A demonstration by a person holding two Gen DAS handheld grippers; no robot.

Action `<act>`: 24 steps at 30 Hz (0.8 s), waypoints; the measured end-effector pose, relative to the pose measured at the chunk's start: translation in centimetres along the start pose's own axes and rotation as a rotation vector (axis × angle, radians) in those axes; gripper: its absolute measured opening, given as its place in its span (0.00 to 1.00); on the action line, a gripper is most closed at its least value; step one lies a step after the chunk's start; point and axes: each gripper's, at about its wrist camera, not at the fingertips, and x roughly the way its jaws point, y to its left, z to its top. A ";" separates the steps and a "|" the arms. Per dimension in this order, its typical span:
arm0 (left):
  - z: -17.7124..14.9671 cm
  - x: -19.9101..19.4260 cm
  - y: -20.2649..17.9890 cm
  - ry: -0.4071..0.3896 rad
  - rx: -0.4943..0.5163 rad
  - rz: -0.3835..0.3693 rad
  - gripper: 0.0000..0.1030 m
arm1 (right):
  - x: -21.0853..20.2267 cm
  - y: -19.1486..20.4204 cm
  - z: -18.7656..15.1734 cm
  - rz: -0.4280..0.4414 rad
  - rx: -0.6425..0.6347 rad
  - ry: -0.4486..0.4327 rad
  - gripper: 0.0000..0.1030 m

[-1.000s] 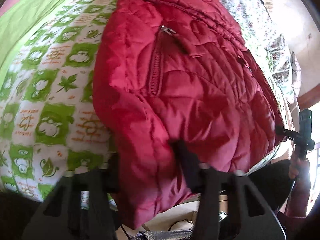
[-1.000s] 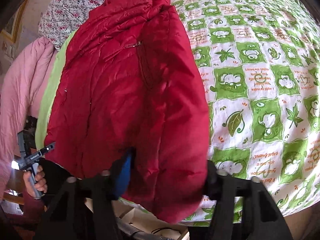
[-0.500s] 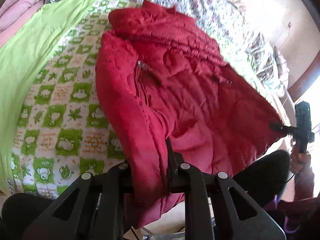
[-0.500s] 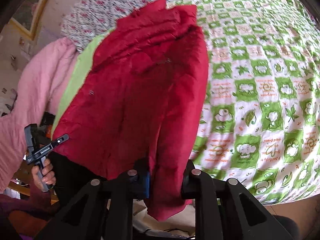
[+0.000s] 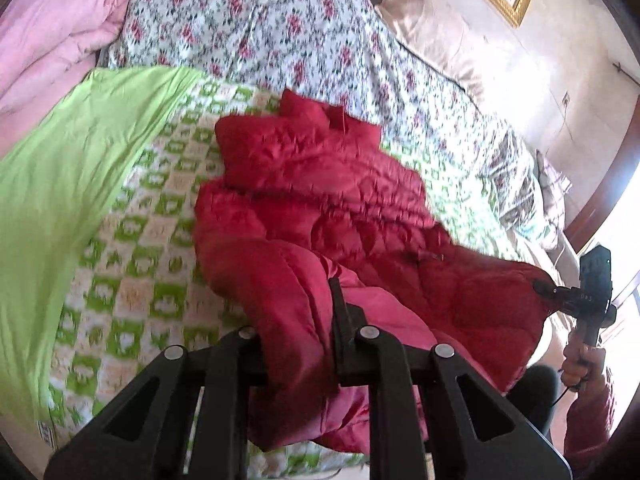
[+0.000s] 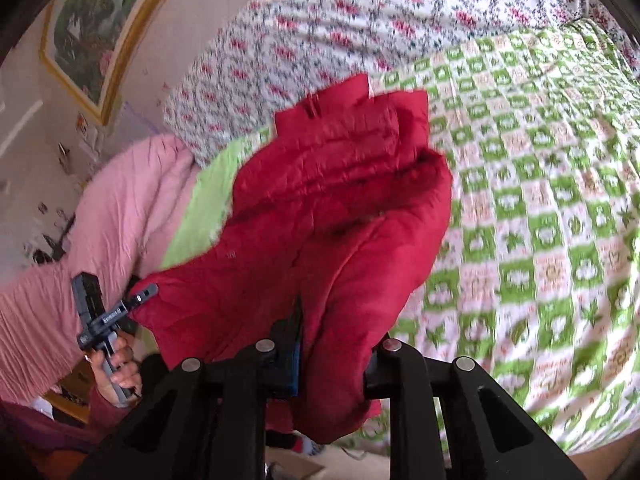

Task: Fold large clothes
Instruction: 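Grasp the red jacket's hem with both tools and lift it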

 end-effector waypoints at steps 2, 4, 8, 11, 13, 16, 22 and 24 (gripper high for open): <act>1.1 0.0 -0.2 -0.024 0.004 0.001 0.14 | 0.0 0.0 1.3 0.022 0.013 -0.033 0.18; 2.6 0.3 -0.4 -0.051 0.003 0.002 0.14 | 0.1 0.2 2.6 0.029 0.022 -0.065 0.18; 5.3 1.2 -0.3 -0.082 -0.018 0.005 0.14 | 0.8 0.1 5.5 0.034 0.064 -0.116 0.18; 7.0 2.1 -0.4 -0.097 -0.027 0.015 0.14 | 1.4 0.2 7.6 0.040 0.073 -0.151 0.18; 8.1 2.9 -0.4 -0.103 -0.035 0.015 0.14 | 2.1 0.3 8.7 0.036 0.071 -0.168 0.18; 9.5 4.0 -0.4 -0.105 -0.045 0.017 0.14 | 3.4 0.2 10.3 0.019 0.078 -0.179 0.18; 11.8 6.1 -0.2 -0.111 -0.059 0.026 0.14 | 4.8 -0.4 12.9 0.020 0.102 -0.198 0.18; 12.6 6.7 0.0 -0.115 -0.065 0.027 0.14 | 5.2 -0.6 13.8 0.023 0.115 -0.203 0.18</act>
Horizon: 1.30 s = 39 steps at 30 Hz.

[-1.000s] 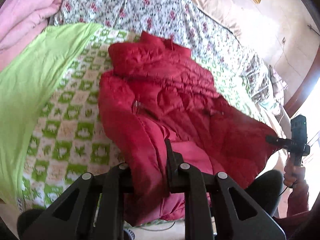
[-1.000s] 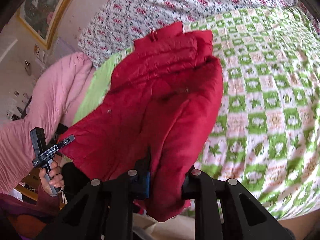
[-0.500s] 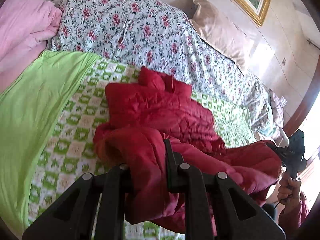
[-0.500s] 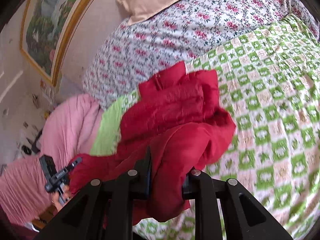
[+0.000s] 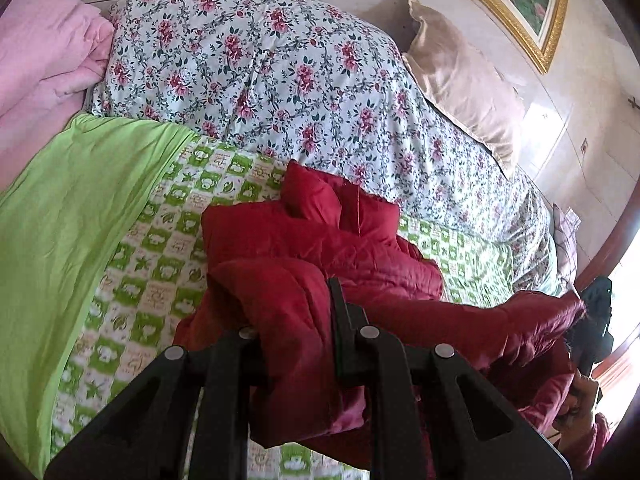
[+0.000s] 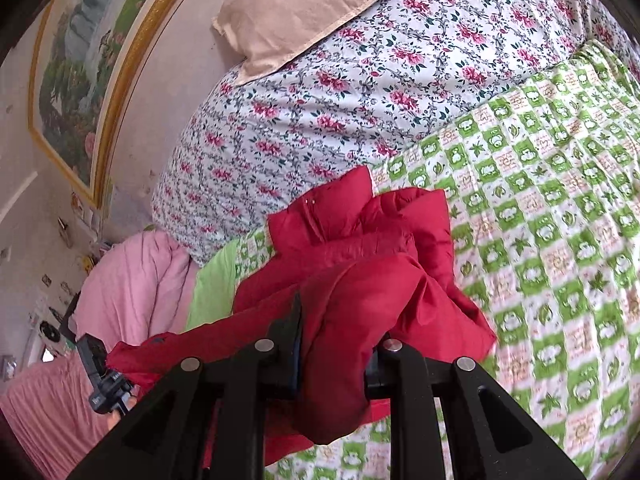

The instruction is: Fold large clothes

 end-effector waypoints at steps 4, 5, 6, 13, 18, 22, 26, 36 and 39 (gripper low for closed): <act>1.3 1.9 0.5 -0.001 -0.028 -0.007 0.14 | 1.7 -0.4 1.7 0.000 0.021 0.000 0.18; 1.6 2.4 0.7 0.002 -0.035 -0.005 0.14 | 2.3 -0.7 2.2 0.002 0.037 0.002 0.19; 2.0 3.0 0.8 0.006 -0.038 0.001 0.14 | 2.8 -0.9 2.5 0.003 0.045 0.002 0.19; 5.1 8.1 1.8 0.037 -0.051 0.041 0.14 | 7.8 -2.9 5.3 -0.029 0.109 -0.004 0.19; 6.7 12.2 3.4 0.060 -0.066 0.082 0.14 | 11.2 -4.6 7.3 -0.077 0.153 0.000 0.19; 7.7 15.7 4.9 0.099 -0.104 0.085 0.14 | 14.1 -6.0 8.4 -0.109 0.182 0.007 0.19; 8.7 18.5 4.5 0.105 -0.063 0.121 0.14 | 17.0 -7.2 9.2 -0.152 0.201 0.004 0.19; 11.6 21.2 5.8 0.134 -0.060 0.098 0.20 | 23.0 -9.1 11.4 -0.209 0.203 -0.028 0.19; 11.9 20.9 6.5 0.160 -0.073 0.053 0.24 | 24.4 -9.4 11.4 -0.223 0.200 -0.029 0.19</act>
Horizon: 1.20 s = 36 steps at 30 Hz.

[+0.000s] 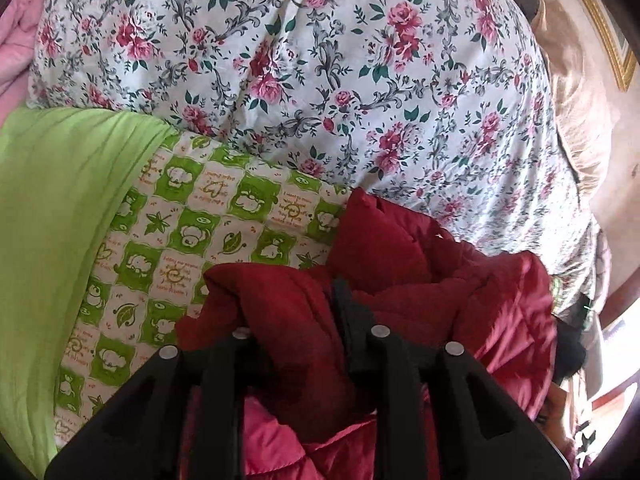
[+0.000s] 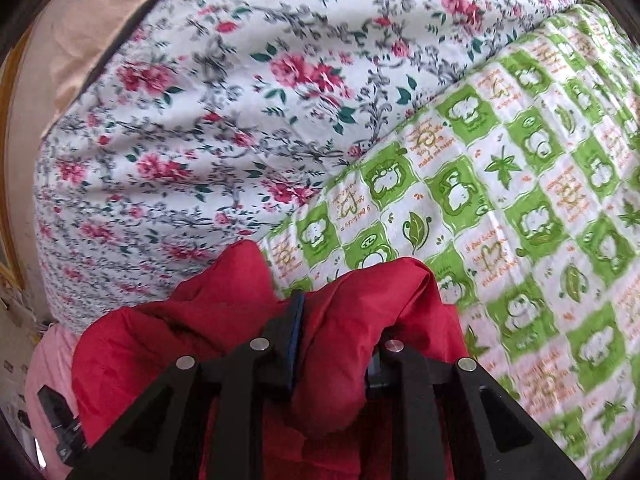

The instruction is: Fold large clothes

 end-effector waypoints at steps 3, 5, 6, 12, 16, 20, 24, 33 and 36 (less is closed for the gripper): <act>-0.2 -1.4 0.0 -0.019 0.011 -0.024 0.27 | 1.3 0.6 -0.1 -0.030 -0.032 -0.005 0.19; -0.4 -2.6 -0.3 -0.045 0.033 -0.026 0.30 | 2.0 1.1 -0.2 -0.046 -0.051 -0.016 0.19; -0.5 -3.2 -0.5 -0.061 0.038 -0.021 0.33 | 2.3 1.1 -0.2 -0.048 -0.050 -0.020 0.19; -2.1 -8.0 -2.3 -0.207 0.077 -0.006 0.38 | 3.5 0.3 0.0 -0.051 -0.007 -0.019 0.19; -4.5 -7.8 -6.1 -0.167 0.171 -0.113 0.38 | 4.1 0.1 0.4 -0.051 0.010 -0.009 0.19; -7.7 -4.1 -10.5 -0.055 0.272 -0.180 0.38 | 4.2 0.3 1.1 -0.066 0.004 -0.003 0.19; -9.6 0.0 -13.0 0.009 0.343 -0.118 0.38 | 4.4 0.5 1.8 -0.052 0.024 0.009 0.19; -7.6 6.4 -9.7 0.074 0.267 -0.014 0.46 | 3.4 -0.9 3.6 0.040 0.069 0.056 0.26; -7.8 7.1 -9.5 0.069 0.278 0.013 0.46 | 1.7 -0.8 4.8 0.068 0.062 0.060 0.32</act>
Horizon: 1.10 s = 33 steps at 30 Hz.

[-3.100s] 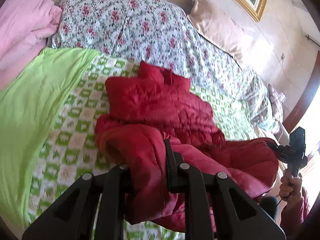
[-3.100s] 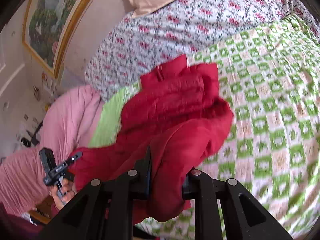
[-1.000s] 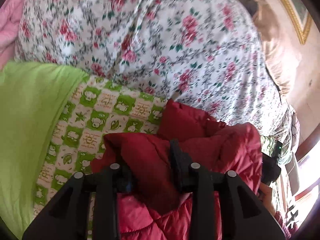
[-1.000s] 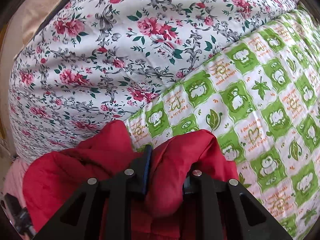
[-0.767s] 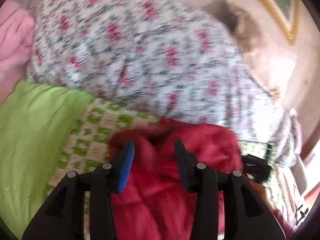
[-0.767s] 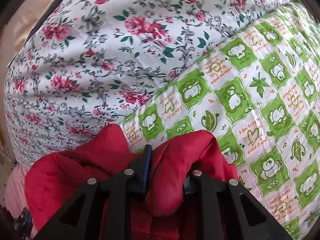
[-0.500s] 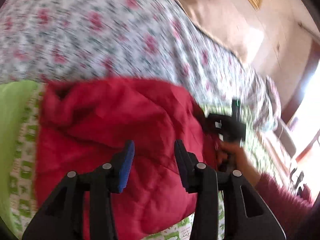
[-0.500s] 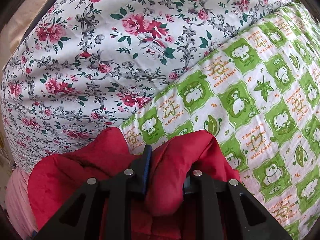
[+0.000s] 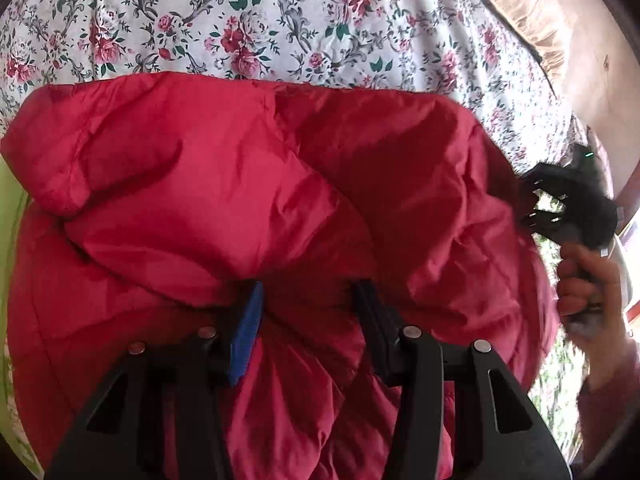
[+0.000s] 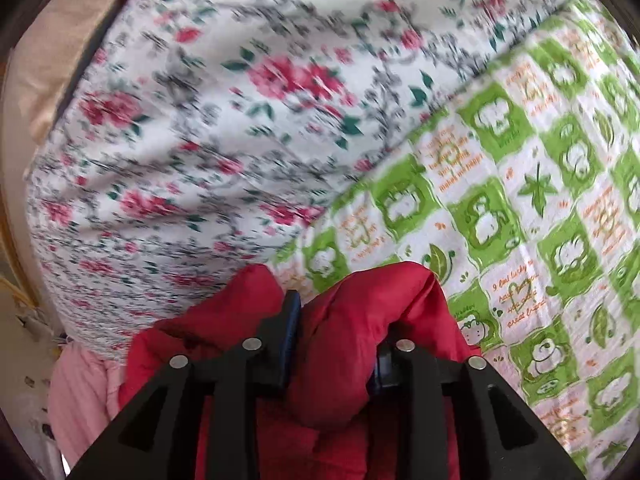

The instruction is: Fold large clothes

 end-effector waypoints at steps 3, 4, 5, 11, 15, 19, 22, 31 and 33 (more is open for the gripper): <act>0.1 0.6 0.1 -0.001 -0.002 0.008 0.46 | -2.4 1.3 0.3 0.024 -0.050 -0.030 0.39; 0.1 0.7 0.2 -0.001 -0.006 0.008 0.46 | -3.2 1.8 0.1 0.029 -0.072 -0.042 0.40; 0.1 0.8 0.4 0.000 -0.011 0.008 0.46 | -4.1 2.2 -0.3 0.038 -0.093 -0.055 0.44; 0.2 1.2 0.6 0.001 -0.025 0.009 0.46 | -8.7 4.2 -2.2 0.058 -0.174 -0.146 0.54; 0.1 0.7 1.4 0.008 -0.040 0.007 0.46 | -9.6 7.0 -4.4 0.038 -0.288 -0.166 0.58; 0.5 0.7 1.6 0.027 -0.047 0.010 0.46 | -6.8 11.5 -8.7 -0.037 -0.556 -0.078 0.58; 1.1 0.5 1.7 0.041 -0.032 0.027 0.46 | -3.6 14.2 -12.2 -0.096 -0.763 -0.009 0.57; 6.0 -0.3 9.8 -0.063 -0.146 0.217 0.45 | 1.9 9.3 -7.8 -0.269 -0.635 -0.015 0.68; 6.4 1.5 11.7 -0.021 -0.190 0.167 0.45 | 2.4 7.7 -6.4 -0.270 -0.566 -0.011 0.68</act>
